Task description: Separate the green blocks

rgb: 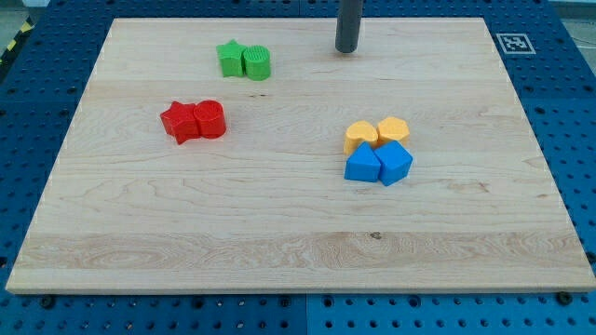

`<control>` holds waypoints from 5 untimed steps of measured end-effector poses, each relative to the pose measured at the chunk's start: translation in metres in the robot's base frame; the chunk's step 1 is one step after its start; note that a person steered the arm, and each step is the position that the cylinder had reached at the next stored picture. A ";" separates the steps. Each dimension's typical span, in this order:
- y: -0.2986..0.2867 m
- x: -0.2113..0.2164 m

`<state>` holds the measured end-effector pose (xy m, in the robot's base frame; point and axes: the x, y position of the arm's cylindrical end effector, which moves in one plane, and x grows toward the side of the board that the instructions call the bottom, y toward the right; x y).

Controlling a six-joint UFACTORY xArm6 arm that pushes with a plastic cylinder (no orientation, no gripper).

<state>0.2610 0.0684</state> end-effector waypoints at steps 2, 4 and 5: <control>-0.015 0.011; -0.052 0.023; -0.092 -0.007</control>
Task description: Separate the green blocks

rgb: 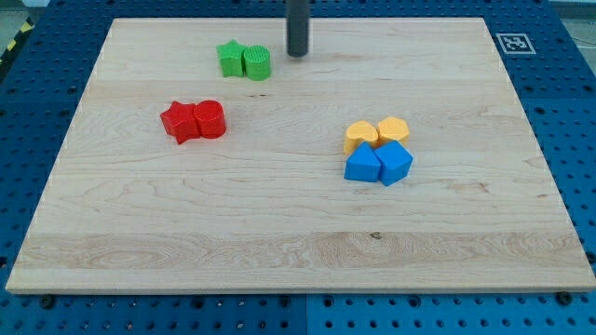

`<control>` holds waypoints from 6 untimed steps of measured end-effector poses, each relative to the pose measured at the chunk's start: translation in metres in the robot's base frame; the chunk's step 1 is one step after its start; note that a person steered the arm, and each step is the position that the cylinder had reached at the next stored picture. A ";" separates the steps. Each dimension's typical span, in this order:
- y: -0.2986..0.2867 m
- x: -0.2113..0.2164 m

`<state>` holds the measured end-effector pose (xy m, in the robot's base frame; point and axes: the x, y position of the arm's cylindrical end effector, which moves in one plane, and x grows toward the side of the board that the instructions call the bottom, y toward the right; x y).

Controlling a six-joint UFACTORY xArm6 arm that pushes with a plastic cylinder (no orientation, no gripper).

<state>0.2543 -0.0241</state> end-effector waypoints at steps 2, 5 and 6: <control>-0.072 -0.010; -0.067 0.007; -0.065 0.028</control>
